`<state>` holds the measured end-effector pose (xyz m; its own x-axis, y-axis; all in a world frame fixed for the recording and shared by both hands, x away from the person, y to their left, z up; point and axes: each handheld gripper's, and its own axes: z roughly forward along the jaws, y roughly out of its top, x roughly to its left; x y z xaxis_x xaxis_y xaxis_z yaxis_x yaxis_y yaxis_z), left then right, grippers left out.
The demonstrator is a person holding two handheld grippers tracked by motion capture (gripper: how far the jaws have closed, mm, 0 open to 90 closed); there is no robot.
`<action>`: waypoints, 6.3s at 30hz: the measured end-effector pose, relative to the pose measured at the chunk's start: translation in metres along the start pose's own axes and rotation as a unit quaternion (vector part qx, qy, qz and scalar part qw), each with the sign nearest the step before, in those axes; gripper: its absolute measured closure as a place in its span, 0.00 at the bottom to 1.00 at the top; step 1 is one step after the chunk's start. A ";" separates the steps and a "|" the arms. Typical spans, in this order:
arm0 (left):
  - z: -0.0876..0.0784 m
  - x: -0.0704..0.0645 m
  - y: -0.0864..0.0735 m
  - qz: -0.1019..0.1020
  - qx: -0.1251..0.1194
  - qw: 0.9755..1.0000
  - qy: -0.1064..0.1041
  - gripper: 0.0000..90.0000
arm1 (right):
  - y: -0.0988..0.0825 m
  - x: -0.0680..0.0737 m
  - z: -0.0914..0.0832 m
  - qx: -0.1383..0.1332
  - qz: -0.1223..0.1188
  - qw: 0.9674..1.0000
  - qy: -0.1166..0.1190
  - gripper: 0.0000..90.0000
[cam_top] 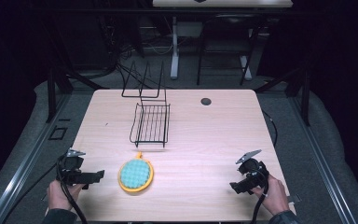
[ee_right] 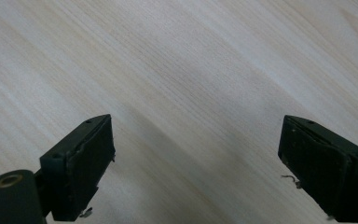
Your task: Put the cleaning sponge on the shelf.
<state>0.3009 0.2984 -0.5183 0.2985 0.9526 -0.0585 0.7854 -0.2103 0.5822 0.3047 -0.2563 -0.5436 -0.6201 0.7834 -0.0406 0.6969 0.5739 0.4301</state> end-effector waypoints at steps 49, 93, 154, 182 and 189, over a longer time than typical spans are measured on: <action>0.053 -0.073 0.037 0.062 0.031 0.996 -0.054 0.35 | 0.007 0.005 0.002 -0.008 -0.008 1.000 0.005 0.16; 0.040 -0.073 0.031 0.067 -0.015 0.996 -0.059 0.98 | 0.008 0.006 -0.003 -0.023 -0.025 0.999 0.000 0.15; -0.013 -0.069 0.055 0.081 -0.123 0.987 -0.069 0.98 | 0.007 0.006 -0.001 -0.018 -0.017 1.000 0.004 0.02; -0.015 -0.062 0.080 0.067 -0.150 0.984 -0.070 0.98 | 0.004 0.005 -0.002 -0.020 -0.021 1.000 -0.004 0.00; -0.012 -0.066 0.089 0.076 -0.158 0.983 -0.064 0.98 | 0.004 0.006 -0.001 -0.017 -0.020 1.000 -0.006 0.00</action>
<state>0.3452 0.2196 -0.4530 0.4803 0.8761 -0.0415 0.5256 -0.2496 0.8133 0.3034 -0.2498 -0.5415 -0.6432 0.7625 -0.0694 0.6584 0.5970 0.4584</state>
